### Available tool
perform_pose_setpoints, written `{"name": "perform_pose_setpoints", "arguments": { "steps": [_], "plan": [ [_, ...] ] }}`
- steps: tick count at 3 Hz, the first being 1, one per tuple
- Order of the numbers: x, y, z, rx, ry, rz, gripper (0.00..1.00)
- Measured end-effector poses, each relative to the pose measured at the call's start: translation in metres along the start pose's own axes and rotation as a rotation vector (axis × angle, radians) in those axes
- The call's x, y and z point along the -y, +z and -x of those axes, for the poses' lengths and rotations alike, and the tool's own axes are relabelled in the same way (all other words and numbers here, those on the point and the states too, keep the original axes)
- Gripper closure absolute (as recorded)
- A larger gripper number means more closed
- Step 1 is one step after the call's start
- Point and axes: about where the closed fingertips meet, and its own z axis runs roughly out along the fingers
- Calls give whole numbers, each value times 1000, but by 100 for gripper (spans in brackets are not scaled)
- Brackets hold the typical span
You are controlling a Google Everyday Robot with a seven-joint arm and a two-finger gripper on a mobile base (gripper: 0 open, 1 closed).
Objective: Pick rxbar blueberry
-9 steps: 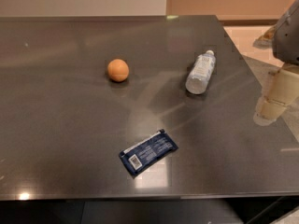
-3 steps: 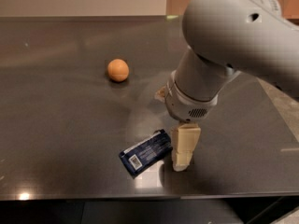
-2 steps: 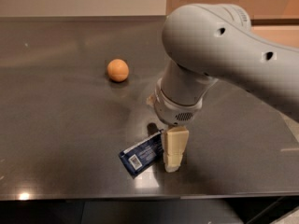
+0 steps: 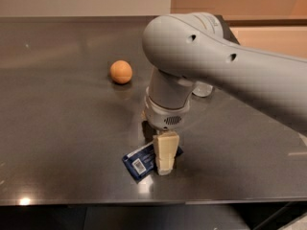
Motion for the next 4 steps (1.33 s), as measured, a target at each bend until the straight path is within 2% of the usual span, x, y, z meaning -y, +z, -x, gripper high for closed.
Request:
{"name": "perform_pose_setpoints", "arguments": {
  "steps": [1, 3, 4],
  "plan": [
    [-1, 1, 3, 3, -7, 42, 39],
    [0, -14, 5, 3, -7, 42, 87],
    [0, -15, 5, 3, -7, 42, 100]
  ]
}}
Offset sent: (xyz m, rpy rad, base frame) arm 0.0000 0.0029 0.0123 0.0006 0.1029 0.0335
